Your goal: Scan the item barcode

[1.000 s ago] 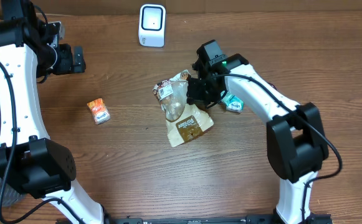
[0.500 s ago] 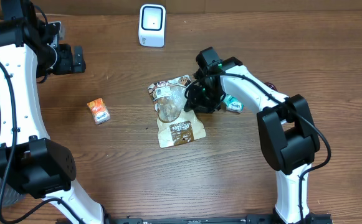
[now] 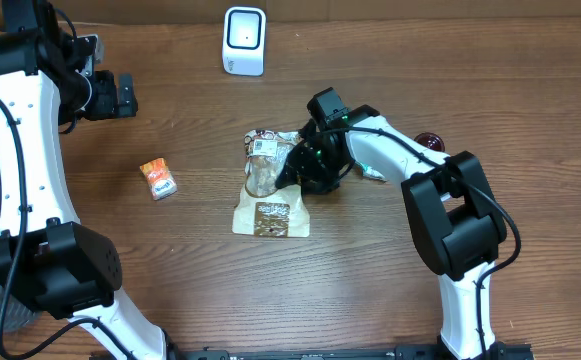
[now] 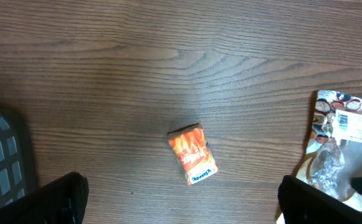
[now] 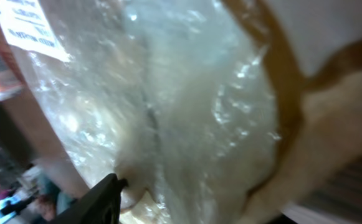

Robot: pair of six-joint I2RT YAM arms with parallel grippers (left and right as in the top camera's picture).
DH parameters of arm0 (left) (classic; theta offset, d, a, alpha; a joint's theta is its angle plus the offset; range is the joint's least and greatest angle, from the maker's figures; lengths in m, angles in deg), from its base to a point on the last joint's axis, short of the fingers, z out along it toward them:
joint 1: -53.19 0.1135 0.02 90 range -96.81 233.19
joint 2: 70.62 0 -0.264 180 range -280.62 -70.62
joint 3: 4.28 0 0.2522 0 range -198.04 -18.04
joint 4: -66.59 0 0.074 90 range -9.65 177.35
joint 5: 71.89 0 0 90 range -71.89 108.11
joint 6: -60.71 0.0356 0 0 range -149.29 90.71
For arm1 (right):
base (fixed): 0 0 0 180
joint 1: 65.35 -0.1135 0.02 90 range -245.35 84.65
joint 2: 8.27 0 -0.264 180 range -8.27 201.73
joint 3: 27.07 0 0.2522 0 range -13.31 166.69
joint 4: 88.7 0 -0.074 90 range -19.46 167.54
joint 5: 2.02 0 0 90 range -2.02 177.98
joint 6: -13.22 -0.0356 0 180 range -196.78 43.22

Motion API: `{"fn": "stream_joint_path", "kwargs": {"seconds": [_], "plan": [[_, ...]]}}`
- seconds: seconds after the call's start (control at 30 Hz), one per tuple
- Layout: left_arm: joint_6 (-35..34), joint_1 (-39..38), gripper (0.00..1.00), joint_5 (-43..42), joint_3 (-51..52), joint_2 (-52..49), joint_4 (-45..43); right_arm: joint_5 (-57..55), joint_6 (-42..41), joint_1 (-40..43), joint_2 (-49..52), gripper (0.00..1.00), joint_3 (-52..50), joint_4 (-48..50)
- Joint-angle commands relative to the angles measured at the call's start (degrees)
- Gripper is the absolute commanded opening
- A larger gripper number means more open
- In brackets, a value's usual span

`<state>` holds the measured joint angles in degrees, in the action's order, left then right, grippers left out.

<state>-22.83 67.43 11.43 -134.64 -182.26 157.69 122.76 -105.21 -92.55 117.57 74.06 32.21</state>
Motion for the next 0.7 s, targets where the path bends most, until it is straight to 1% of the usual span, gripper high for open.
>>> {"fn": "stream_joint_path", "kwargs": {"seconds": [0.0,0.07,0.1,0.13,0.17,0.2,0.27,0.3,0.37,0.4,0.5,0.67], "plan": [[1.2,-0.4,1.00,-0.4,0.3,0.9,0.0,3.1,-4.9,-0.4,5.6,0.47,-1.2,2.6],[1.2,-0.4,1.00,-0.4,0.3,0.9,0.0,3.9,-6.9,-0.4,6.4,0.43,-1.2,4.7],[1.2,-0.4,1.00,-0.4,0.3,0.9,0.0,3.9,-7.9,-0.4,6.7,0.39,-1.2,5.9],[1.2,-0.4,1.00,-0.4,0.3,0.9,0.0,3.8,-8.6,-0.4,6.7,0.34,-1.2,6.9],[1.2,-0.4,1.00,-0.4,0.3,0.9,0.0,3.6,-9.3,-0.4,6.7,0.31,-1.2,7.9],[1.2,-0.4,1.00,-0.4,0.3,0.9,0.0,3.3,-9.8,-0.5,6.7,0.26,-1.2,8.7],[1.2,-0.4,0.99,-0.4,0.3,0.9,0.0,2.4,-10.8,-0.7,6.7,0.19,-1.2,9.8],[1.2,-0.4,1.00,-0.4,0.3,0.9,0.0,2.1,-10.8,-0.7,6.7,0.13,-1.2,10.2],[1.2,-0.4,1.00,-0.4,0.3,0.9,0.0,1.7,-10.8,-0.7,6.7,0.05,-1.2,10.6],[1.2,-0.4,1.00,-0.4,0.3,0.9,0.0,1.7,-10.8,-0.7,6.7,0.04,-1.2,10.9],[1.2,-0.4,1.00,-0.4,0.3,0.9,0.0,2.0,-10.4,-0.6,6.7,0.04,-0.8,11.0],[1.2,-0.4,0.99,-0.4,0.3,0.9,0.0,3.0,-4.4,0.0,4.5,0.04,1.7,7.9]]}}
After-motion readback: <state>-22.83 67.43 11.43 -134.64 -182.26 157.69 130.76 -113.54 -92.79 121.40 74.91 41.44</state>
